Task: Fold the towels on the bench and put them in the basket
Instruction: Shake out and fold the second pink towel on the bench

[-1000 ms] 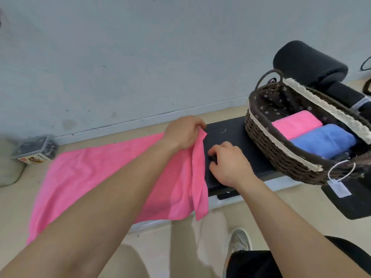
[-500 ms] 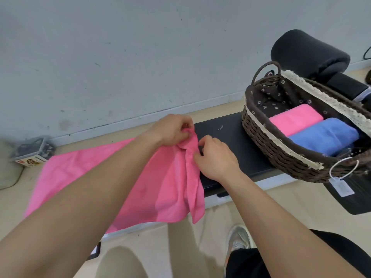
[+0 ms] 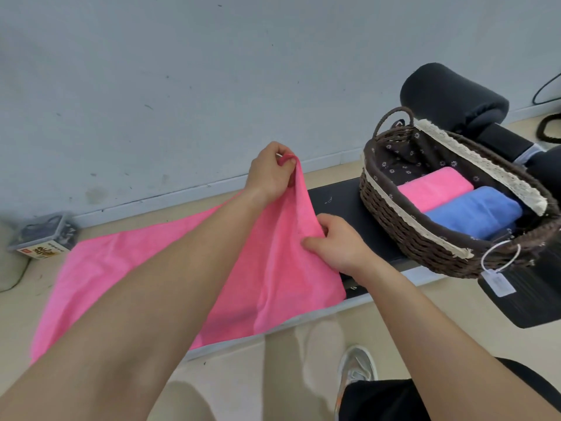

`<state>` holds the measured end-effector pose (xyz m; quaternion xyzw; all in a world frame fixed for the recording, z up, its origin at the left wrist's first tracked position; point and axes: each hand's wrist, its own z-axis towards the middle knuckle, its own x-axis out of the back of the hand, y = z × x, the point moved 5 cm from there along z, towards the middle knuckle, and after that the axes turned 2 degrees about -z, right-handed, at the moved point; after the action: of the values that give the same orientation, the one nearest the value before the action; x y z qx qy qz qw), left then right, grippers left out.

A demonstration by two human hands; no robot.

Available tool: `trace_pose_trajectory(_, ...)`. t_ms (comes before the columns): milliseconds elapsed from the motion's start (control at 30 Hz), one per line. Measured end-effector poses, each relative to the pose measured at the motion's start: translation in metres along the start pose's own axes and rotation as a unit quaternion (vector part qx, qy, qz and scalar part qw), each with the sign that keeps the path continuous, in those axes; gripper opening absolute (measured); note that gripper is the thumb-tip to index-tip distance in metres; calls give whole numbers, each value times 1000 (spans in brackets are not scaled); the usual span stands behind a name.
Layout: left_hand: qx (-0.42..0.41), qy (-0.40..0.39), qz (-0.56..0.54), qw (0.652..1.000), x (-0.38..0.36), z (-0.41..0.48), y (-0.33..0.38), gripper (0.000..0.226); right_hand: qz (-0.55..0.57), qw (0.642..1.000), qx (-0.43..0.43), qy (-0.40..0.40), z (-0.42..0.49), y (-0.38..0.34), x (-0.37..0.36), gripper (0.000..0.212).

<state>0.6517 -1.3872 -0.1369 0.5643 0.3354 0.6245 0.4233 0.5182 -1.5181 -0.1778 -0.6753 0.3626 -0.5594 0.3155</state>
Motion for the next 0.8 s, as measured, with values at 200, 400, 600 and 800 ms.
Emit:
trace_pose_trajectory(200, -29, -5, 159, 987, -31, 11, -8, 7, -175, 976, -32, 124, -5, 33, 31, 16)
trace_pose_trajectory(400, -53, -41, 178, 982, -51, 0, -21, 47, -405, 875, 60, 257, -14, 21, 26, 23)
trace_pose_trajectory(600, -104, -169, 374, 906, -75, -36, -57, 62, -398, 906, 62, 130, -8, 27, -7, 57)
trace_pose_trajectory(800, -111, -209, 427, 873, -90, -23, -55, 62, -401, 915, -8, 42, -10, 49, -7, 73)
